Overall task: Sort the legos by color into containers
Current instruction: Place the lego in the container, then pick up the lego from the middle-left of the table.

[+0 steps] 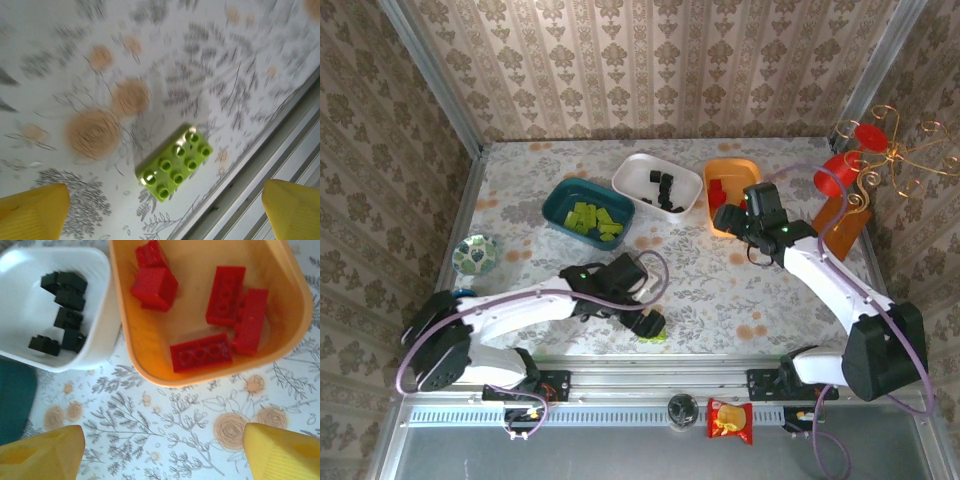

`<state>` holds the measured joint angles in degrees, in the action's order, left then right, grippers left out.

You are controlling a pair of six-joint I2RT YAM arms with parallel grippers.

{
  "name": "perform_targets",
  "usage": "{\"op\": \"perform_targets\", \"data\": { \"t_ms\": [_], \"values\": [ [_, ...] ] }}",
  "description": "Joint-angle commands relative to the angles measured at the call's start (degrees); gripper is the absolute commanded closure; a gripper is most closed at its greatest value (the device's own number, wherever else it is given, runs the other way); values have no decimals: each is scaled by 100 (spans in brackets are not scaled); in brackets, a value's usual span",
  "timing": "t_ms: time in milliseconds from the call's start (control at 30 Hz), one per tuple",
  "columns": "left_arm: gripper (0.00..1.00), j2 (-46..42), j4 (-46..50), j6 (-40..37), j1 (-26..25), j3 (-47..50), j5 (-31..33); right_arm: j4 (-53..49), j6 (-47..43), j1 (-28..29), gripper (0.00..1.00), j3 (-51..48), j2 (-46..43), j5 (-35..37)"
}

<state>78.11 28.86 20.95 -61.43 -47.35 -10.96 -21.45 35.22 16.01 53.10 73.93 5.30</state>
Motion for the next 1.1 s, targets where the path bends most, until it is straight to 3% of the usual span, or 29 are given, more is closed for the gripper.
{"op": "perform_targets", "data": {
  "t_ms": [0,300,600,767,933,1067],
  "values": [
    [0,311,221,-108,-237,-336,-123,-12,-102,-8,16,-80,-289,-53],
    [3,1174,717,-671,-669,-793,495,35,-174,-98,15,-37,-362,-94],
    [4,1523,377,-873,-884,-581,1037,125,-134,-176,15,-19,-405,-281],
    [8,1764,-91,-797,-921,-348,986,168,-130,-181,15,-77,-578,-266],
    [17,1923,-414,-724,-933,-190,1082,115,-130,-177,15,-63,-702,-242],
    [33,1954,-482,-724,-904,-235,969,60,-143,-175,15,-30,-778,-157]
  ]
}}
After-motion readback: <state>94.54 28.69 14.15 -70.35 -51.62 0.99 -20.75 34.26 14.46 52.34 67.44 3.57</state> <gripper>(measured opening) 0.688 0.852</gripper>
